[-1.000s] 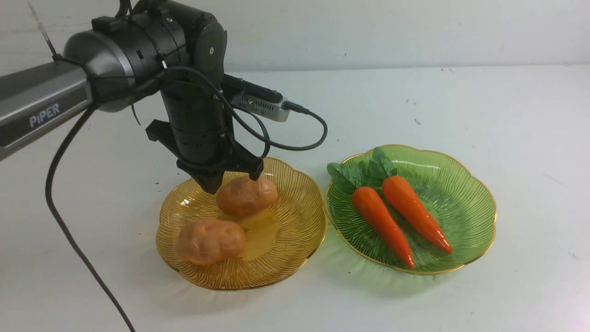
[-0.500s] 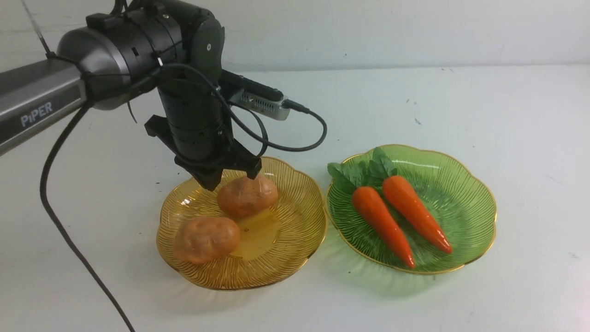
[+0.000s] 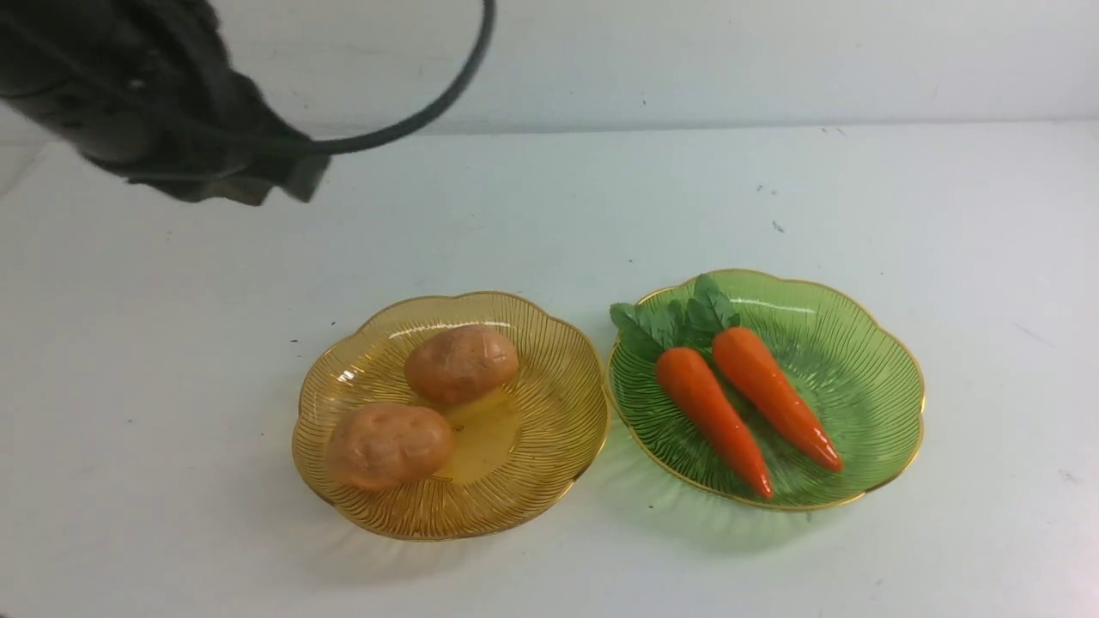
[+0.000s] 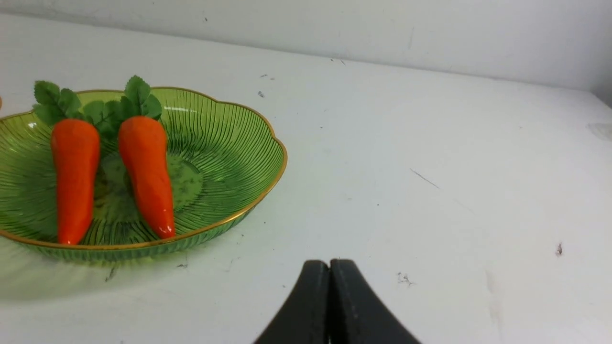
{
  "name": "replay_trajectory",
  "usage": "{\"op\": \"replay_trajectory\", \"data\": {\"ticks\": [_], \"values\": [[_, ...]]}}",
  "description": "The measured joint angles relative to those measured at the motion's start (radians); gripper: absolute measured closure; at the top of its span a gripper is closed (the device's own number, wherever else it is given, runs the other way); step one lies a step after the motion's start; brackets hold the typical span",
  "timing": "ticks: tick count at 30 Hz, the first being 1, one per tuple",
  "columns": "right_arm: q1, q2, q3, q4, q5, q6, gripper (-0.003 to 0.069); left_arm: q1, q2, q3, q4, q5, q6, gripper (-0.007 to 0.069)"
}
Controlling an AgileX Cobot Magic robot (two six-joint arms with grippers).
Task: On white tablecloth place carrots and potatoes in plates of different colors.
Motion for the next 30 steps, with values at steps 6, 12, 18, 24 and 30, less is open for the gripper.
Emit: {"op": "replay_trajectory", "data": {"ticks": [6,12,18,24,30], "values": [[0.0,0.0,0.0,0.0,0.002,0.0,0.0674,0.0,-0.385,0.269,-0.003,-0.03,-0.012,0.0628],[0.0,0.0,0.0,-0.001,0.002,0.0,0.0674,0.0,-0.772,0.705,-0.001,-0.611,-0.065,0.0628],[0.0,0.0,0.0,-0.001,0.002,0.0,0.0674,0.0,-0.97,1.055,0.002,-1.115,-0.103,0.0627],[0.0,0.0,0.0,-0.001,0.002,0.0,0.0674,0.0,-1.024,1.215,0.002,-1.22,-0.106,0.0627],[0.0,0.0,0.0,-0.001,0.002,0.0,0.0674,0.0,-1.025,1.266,-0.005,-1.055,-0.105,0.0627]]}}
